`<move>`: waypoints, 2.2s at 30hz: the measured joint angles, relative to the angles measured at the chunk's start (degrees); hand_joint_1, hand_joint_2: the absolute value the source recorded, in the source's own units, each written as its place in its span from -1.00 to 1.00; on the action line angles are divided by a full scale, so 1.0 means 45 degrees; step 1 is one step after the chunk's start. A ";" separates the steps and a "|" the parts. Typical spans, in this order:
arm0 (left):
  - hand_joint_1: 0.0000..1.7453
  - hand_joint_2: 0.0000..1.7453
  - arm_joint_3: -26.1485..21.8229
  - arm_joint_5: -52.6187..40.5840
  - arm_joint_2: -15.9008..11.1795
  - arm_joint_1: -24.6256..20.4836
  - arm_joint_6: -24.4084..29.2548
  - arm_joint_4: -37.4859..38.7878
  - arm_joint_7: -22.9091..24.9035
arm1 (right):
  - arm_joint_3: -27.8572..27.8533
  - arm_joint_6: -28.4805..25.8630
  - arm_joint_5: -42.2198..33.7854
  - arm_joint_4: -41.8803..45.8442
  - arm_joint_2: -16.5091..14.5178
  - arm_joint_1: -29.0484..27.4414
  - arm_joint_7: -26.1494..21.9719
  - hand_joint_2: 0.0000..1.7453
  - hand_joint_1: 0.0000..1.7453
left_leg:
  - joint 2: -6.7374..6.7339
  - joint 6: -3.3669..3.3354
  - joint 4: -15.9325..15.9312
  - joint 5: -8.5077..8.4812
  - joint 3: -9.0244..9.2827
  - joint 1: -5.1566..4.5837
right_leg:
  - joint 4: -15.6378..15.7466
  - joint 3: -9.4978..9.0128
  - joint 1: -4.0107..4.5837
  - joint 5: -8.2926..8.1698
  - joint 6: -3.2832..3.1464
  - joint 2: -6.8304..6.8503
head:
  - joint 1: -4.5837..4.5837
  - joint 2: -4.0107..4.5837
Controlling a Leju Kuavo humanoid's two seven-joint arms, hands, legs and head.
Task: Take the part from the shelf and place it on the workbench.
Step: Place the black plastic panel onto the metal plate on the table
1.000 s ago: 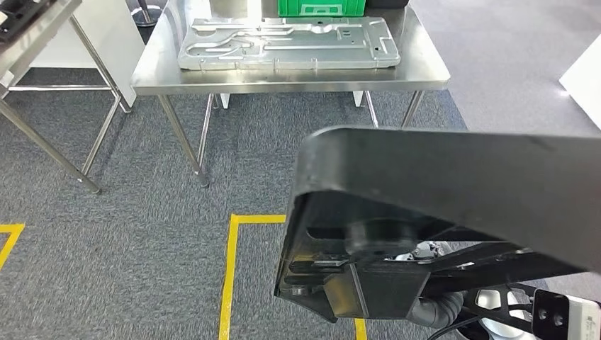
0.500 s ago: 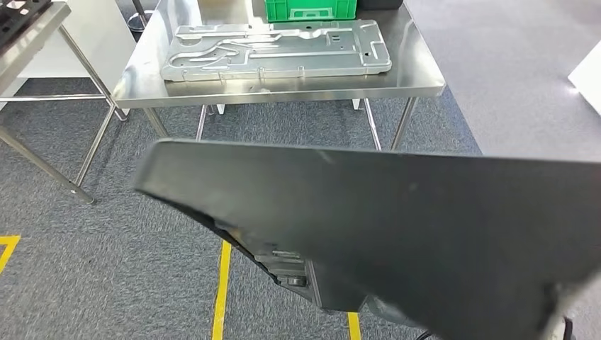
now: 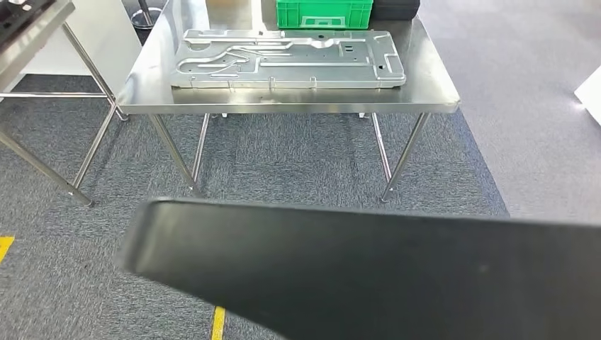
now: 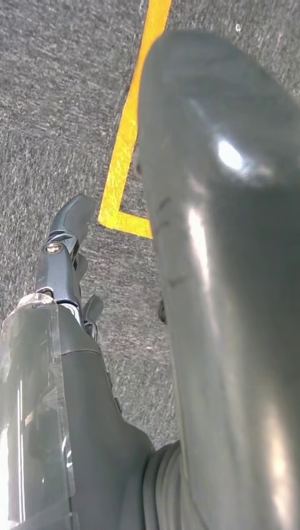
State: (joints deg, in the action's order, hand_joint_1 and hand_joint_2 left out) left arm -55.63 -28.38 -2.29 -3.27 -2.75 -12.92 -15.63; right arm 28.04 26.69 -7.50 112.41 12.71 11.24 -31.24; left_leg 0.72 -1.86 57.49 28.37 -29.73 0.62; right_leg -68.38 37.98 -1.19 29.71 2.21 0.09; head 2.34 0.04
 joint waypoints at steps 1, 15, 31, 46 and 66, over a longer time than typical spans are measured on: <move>-1.00 -1.00 -0.0005 0.0006 0.0015 0.0008 -0.0001 0.0000 -0.0006 | 0.0001 0.0018 0.0024 -0.0004 0.0001 -0.0033 -0.0033 1.00 0.98 | 0.0014 0.0067 -0.0009 0.0110 0.0139 0.0022 | 0.0804 -0.0275 -0.0025 -0.0555 0.0019 -0.0005 | 0.0002 0.0000; -1.00 -1.00 -0.0192 0.0035 0.0060 0.0070 0.0000 0.0000 -0.0079 | 0.0010 0.0297 0.0336 0.0029 -0.0175 -0.0385 -0.0417 1.00 0.98 | -0.0083 0.0621 0.2805 0.0671 -0.1777 0.0071 | 0.2246 -0.1686 0.0111 -0.0218 -0.0707 -0.0002 | -0.0106 0.0000; -1.00 -1.00 -0.0228 -0.0290 0.0049 0.0051 -0.0142 0.0000 -0.0169 | -0.0243 0.0442 0.0976 -0.0557 -0.0193 -0.0925 -0.0752 1.00 0.98 | 0.0003 -0.0004 0.0285 0.0221 0.0013 -0.0062 | 0.0344 -0.0061 0.0140 -0.0211 -0.0153 -0.0012 | -0.0050 0.0000; -1.00 -1.00 -0.0229 -0.0636 0.0035 -0.0005 -0.0222 0.0000 -0.0007 | -0.2141 0.2479 0.0981 -0.1698 -0.0396 -0.1710 -0.1864 1.00 0.98 | -0.0096 0.0657 0.2414 0.0492 -0.1876 0.0029 | 0.2401 -0.2049 0.0180 -0.0021 -0.0736 -0.0020 | -0.0295 0.0000; -1.00 -1.00 -0.0529 -0.0617 0.0067 -0.0057 -0.0089 0.0005 -0.0126 | -0.3625 0.2524 0.1451 -0.3153 -0.1432 -0.1302 -0.1885 1.00 0.98 | 0.0097 0.0261 0.0323 0.0524 0.0493 -0.0124 | 0.1826 -0.0138 0.0292 -0.1127 -0.0506 -0.0051 | -0.0257 0.0000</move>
State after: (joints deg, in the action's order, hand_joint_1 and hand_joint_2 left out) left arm -58.01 -31.16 -1.99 -3.53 -3.15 -12.90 -16.20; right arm 11.73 38.05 -0.97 98.22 6.27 5.38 -39.72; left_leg 1.16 -0.69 58.95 30.72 -27.51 0.07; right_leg -60.16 37.36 0.12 24.64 -0.06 -0.14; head 1.18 0.04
